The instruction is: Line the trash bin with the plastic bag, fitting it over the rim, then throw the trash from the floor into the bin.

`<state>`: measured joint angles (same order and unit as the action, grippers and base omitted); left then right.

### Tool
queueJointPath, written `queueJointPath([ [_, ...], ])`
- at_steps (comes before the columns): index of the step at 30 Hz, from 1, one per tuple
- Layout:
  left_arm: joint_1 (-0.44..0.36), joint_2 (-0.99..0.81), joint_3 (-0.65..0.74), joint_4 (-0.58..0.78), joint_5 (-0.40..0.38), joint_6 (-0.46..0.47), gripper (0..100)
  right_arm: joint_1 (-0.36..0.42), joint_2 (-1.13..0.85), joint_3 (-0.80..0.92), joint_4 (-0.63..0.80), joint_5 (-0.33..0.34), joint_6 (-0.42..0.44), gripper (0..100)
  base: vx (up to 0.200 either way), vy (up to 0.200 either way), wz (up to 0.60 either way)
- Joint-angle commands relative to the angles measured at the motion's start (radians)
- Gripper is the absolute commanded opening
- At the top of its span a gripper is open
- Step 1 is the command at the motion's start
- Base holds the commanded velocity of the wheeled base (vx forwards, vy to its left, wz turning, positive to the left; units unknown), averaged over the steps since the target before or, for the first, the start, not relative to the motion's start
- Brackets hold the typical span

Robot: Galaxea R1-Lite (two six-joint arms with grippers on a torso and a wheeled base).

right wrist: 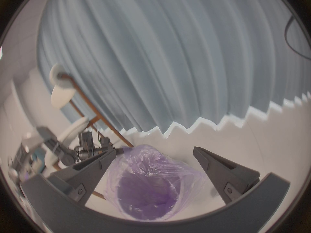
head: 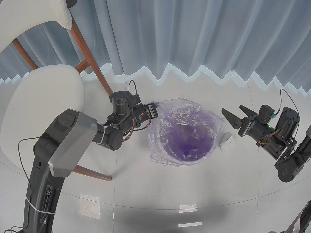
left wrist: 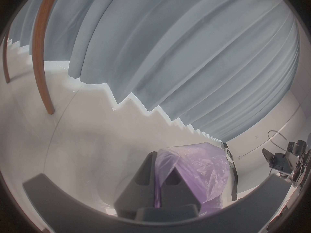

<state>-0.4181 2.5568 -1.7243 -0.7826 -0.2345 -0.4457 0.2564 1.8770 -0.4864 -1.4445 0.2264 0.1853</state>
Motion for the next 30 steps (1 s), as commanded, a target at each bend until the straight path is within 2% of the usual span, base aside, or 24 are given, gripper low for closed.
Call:
queueJointPath([
  [1,-0.008,-0.059,0.117,-0.073,0.027,-0.005,0,0.026,0.156,-0.101,-0.024,0.074,-0.257,100,0.0,0.0,0.0],
  [5,-0.008,-0.056,0.193,-0.167,0.026,-0.002,0,-0.019,0.28,-0.133,-0.091,0.229,-0.438,100,0.0,0.0,0.0],
  [8,-0.01,-0.061,0.213,-0.205,0.027,-0.005,0,-0.019,0.324,-0.182,-0.106,0.315,-0.506,100,0.0,0.0,0.0],
  [15,-0.031,-0.089,0.275,-0.238,0.027,-0.005,0,0.001,0.355,-0.271,-0.043,0.384,-0.667,100,0.0,0.0,0.0],
  [22,-0.025,-0.093,0.273,-0.262,0.027,-0.007,0,0.018,0.375,-0.304,-0.04,0.387,-0.739,100,0.0,0.0,0.0],
  [30,-0.036,-0.102,0.272,-0.261,0.027,-0.005,0,0.038,0.438,-0.365,-0.033,0.384,-0.753,100,0.0,0.0,0.0],
])
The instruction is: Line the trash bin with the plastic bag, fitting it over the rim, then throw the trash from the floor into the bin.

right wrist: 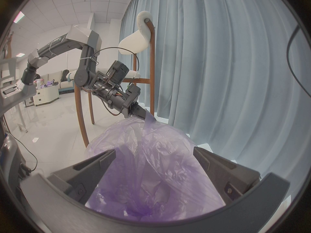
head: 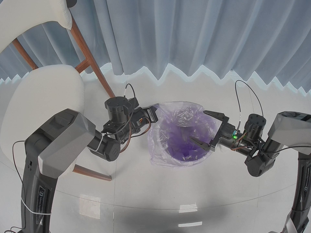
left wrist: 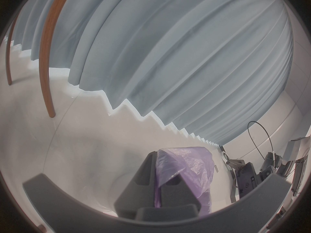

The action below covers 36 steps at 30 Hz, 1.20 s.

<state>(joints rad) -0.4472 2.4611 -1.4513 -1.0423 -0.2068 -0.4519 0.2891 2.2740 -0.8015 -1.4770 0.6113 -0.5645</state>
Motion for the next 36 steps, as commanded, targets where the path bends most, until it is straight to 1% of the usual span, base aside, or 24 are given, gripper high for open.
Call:
queueJointPath([
  [1,-0.007,-0.007,-0.003,0.001,0.0,-0.001,0,0.002,0.051,-0.074,0.004,-0.001,-0.006,100,0.0,0.0,0.0],
  [2,-0.007,-0.007,-0.004,0.001,0.0,-0.001,0,-0.004,0.07,-0.104,0.014,-0.001,-0.011,100,0.0,0.0,0.0],
  [7,-0.013,-0.005,-0.004,-0.002,0.0,0.001,0,-0.021,0.113,-0.14,0.017,-0.001,-0.026,100,0.0,0.0,0.0],
  [11,-0.013,-0.005,-0.006,0.001,0.0,0.001,0,-0.021,0.142,-0.171,0.02,-0.002,-0.032,100,0.0,0.0,0.0],
  [23,-0.018,0.003,-0.004,-0.004,0.0,0.002,0,-0.022,0.24,-0.374,0.038,-0.015,-0.041,100,0.0,0.0,0.0],
  [26,-0.018,0.003,-0.004,-0.004,0.0,0.004,0,-0.022,0.245,-0.384,0.037,-0.015,-0.041,100,0.0,0.0,0.0],
  [27,-0.018,0.003,-0.004,-0.004,0.0,0.004,0,-0.022,0.242,-0.383,0.032,-0.015,-0.041,0,0.0,0.0,0.0],
  [33,-0.011,0.003,-0.003,-0.004,0.0,0.006,0,-0.025,0.208,-0.38,0.011,-0.015,-0.017,0,0.0,0.0,0.0],
  [36,-0.005,0.003,-0.004,-0.004,0.0,0.006,0,-0.027,0.205,-0.375,-0.023,-0.011,0.04,0,0.0,0.0,0.0],
])
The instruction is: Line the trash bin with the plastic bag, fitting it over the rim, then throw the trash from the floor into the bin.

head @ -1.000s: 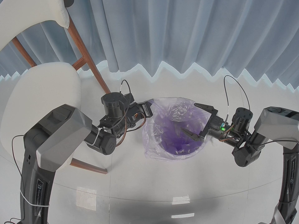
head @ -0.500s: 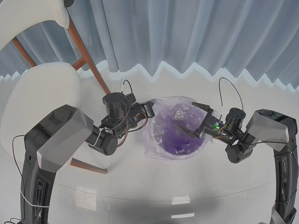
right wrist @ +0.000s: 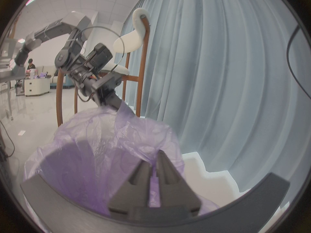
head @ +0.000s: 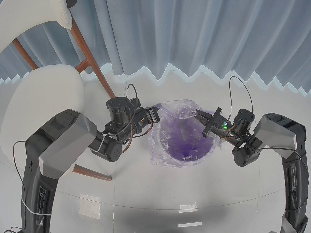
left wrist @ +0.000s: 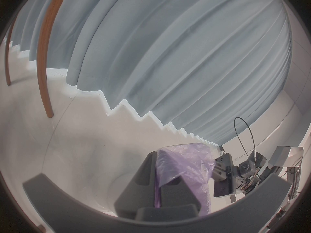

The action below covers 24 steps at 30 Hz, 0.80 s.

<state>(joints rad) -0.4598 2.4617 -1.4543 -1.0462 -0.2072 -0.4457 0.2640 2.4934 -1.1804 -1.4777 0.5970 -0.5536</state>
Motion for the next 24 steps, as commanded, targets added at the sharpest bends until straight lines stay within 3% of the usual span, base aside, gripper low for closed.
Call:
queueJointPath([
  [1,0.007,0.002,0.0,0.0,0.0,-0.001,0,0.0,-0.016,0.004,-0.027,0.004,0.049,0,0.0,0.0,0.0],
  [5,0.012,0.002,0.0,0.0,-0.001,-0.002,0,0.001,-0.048,0.004,-0.021,0.006,0.156,0,0.0,0.0,0.0],
  [6,0.021,0.0,-0.003,0.0,-0.006,-0.002,0,0.001,-0.067,-0.008,-0.006,0.004,0.253,0,0.0,0.0,0.0],
  [9,0.023,0.002,-0.012,0.0,-0.012,-0.004,0,0.001,-0.097,-0.039,0.071,0.003,0.419,0,0.0,0.0,0.0],
  [11,0.021,0.002,-0.014,0.0,-0.014,-0.004,0,0.001,-0.102,-0.051,0.092,0.003,0.459,0,0.0,0.0,0.0],
  [13,0.018,0.01,-0.029,0.002,-0.015,-0.004,0,-0.008,-0.107,-0.104,0.185,-0.005,0.65,0,0.0,0.0,0.0],
  [17,0.015,0.017,-0.048,0.002,-0.029,-0.007,0,-0.026,-0.108,-0.228,0.309,-0.02,0.917,0,0.0,0.0,0.0],
  [18,0.015,0.017,-0.048,0.002,-0.031,-0.008,0,-0.028,-0.108,-0.239,0.318,-0.025,0.934,0,0.0,0.0,0.0],
  [20,0.015,0.014,-0.049,0.008,-0.035,-0.008,0,-0.031,-0.107,-0.338,0.415,-0.079,1.078,0,0.0,0.0,0.0],
  [24,0.015,0.016,-0.051,0.012,-0.04,-0.016,0,-0.029,-0.113,-0.441,0.563,-0.174,1.273,0,0.0,0.0,0.0],
])
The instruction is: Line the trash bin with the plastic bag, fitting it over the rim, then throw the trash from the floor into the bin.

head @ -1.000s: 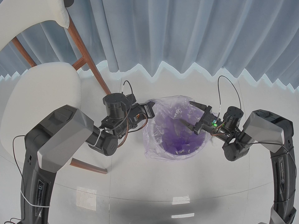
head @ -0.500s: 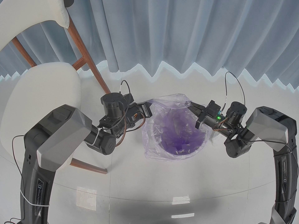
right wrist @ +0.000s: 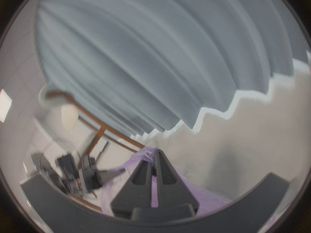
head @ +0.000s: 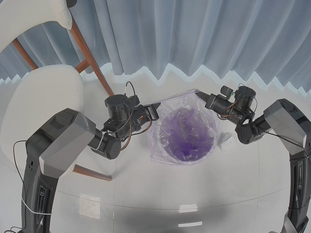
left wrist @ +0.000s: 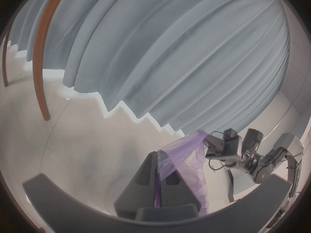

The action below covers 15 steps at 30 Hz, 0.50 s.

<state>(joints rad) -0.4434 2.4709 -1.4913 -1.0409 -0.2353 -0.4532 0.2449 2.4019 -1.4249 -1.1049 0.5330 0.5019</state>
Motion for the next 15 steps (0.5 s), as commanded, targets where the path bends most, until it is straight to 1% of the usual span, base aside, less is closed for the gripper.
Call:
queueJointPath([
  [1,0.0,0.008,-0.015,0.007,-0.019,-0.015,0,-0.01,-0.024,-0.21,0.224,-0.116,0.262,0,0.0,0.0,0.0],
  [2,0.002,0.01,-0.018,0.008,-0.029,-0.022,0,-0.013,-0.024,-0.223,0.247,-0.116,0.293,0,0.0,0.0,0.0],
  [4,0.005,0.014,-0.035,0.012,-0.041,-0.042,0,-0.029,-0.02,-0.241,0.275,-0.116,0.316,0,0.0,0.0,0.0],
  [8,0.006,0.048,-0.075,0.018,-0.042,-0.088,0,-0.036,0.014,-0.238,0.278,-0.116,0.316,0,0.0,0.0,0.0],
  [15,0.049,0.137,-0.15,0.019,-0.044,-0.091,0,-0.039,0.072,-0.253,0.281,-0.117,0.311,0,0.0,0.0,0.0],
])
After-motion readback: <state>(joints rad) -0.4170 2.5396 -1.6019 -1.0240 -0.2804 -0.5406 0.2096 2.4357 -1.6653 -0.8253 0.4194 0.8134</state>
